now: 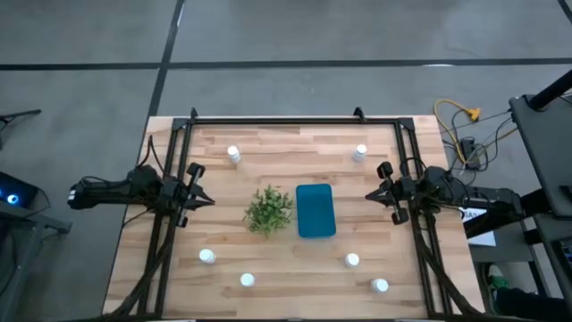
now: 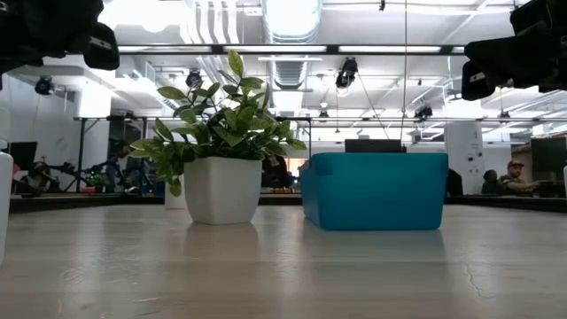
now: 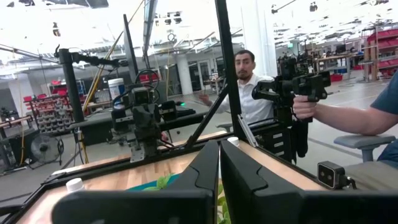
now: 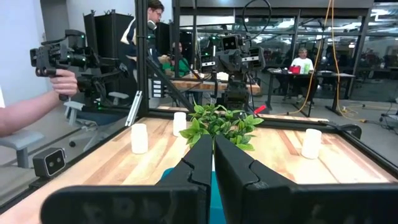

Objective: Pick and place pill bottles into a basket
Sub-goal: Put the white medicine bottle into the blue bin

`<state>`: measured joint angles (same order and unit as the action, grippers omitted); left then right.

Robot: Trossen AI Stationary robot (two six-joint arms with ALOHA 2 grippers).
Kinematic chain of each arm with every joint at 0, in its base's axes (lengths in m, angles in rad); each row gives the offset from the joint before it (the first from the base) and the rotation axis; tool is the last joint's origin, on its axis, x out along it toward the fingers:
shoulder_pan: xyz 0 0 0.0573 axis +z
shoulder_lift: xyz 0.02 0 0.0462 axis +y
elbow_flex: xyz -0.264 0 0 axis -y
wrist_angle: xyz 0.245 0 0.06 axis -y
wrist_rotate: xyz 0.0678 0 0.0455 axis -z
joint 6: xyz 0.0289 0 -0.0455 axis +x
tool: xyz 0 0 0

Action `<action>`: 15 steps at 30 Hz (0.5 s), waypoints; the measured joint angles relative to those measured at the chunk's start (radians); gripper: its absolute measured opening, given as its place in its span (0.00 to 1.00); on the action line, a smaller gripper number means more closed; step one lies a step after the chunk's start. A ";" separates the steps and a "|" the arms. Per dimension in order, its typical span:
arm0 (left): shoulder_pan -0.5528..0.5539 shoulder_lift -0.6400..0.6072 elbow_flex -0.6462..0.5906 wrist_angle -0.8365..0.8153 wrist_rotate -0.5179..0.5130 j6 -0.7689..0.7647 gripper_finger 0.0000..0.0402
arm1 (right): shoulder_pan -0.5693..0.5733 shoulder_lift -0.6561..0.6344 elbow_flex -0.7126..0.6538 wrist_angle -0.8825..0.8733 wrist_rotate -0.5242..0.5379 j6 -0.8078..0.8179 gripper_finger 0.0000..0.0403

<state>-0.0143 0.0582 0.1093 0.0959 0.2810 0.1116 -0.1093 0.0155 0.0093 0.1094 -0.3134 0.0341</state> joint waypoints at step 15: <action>0.000 0.008 0.000 -0.033 -0.001 -0.002 0.00 | 0.000 0.000 0.000 0.189 0.000 0.021 0.02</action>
<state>-0.0143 0.0663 0.1093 0.0632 0.2804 0.1098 -0.1096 0.0154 0.0093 0.2986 -0.3134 0.0552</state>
